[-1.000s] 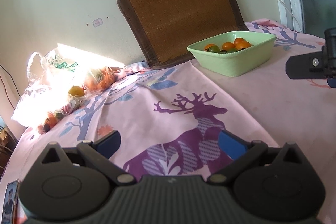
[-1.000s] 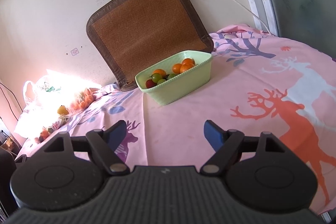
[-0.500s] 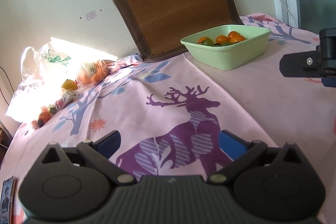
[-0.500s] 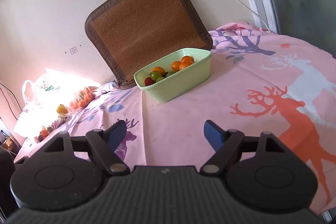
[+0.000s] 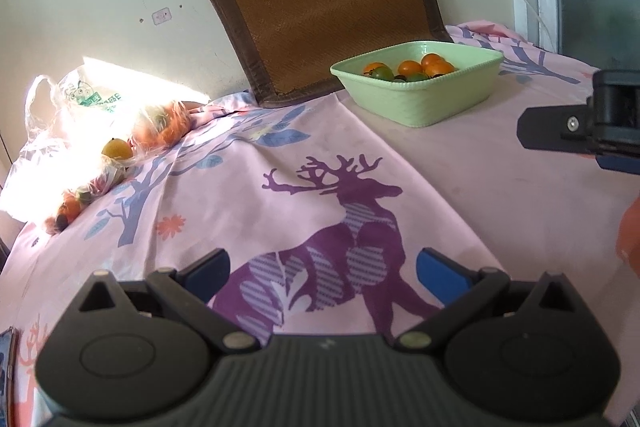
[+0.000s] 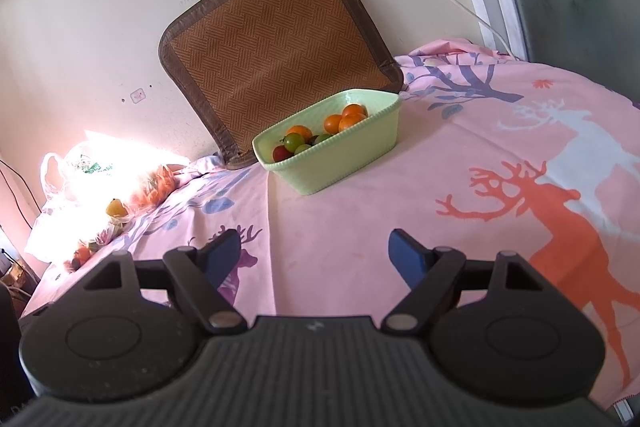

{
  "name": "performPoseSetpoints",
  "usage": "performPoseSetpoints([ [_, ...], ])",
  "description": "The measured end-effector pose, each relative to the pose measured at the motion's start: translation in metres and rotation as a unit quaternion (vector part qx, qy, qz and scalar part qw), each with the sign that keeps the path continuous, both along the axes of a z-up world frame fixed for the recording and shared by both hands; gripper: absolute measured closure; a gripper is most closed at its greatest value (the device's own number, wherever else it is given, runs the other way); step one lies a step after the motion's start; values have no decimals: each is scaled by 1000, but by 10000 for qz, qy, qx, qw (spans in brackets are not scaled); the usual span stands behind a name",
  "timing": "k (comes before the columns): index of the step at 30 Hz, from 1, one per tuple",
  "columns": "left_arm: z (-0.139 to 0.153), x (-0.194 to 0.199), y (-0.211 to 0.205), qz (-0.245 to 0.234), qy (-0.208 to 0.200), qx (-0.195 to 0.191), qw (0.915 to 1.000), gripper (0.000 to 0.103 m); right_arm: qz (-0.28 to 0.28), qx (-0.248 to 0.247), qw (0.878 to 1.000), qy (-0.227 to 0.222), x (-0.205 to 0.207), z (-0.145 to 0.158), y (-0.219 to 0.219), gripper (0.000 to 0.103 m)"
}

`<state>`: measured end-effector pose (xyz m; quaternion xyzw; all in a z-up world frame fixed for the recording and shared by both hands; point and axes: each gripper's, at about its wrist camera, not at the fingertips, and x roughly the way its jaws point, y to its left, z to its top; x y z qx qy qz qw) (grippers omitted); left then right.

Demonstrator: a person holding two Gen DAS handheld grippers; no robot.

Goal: Organize fruits

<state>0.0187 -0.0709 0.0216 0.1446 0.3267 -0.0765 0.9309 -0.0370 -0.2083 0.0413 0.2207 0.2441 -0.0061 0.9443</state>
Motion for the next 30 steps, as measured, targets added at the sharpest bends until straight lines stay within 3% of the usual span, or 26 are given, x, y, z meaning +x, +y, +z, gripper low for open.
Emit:
performPoseSetpoints([
  [30,2,3,1,-146,358,-405,9984,0,-26,-14,10000,69,3,-4,1,20],
])
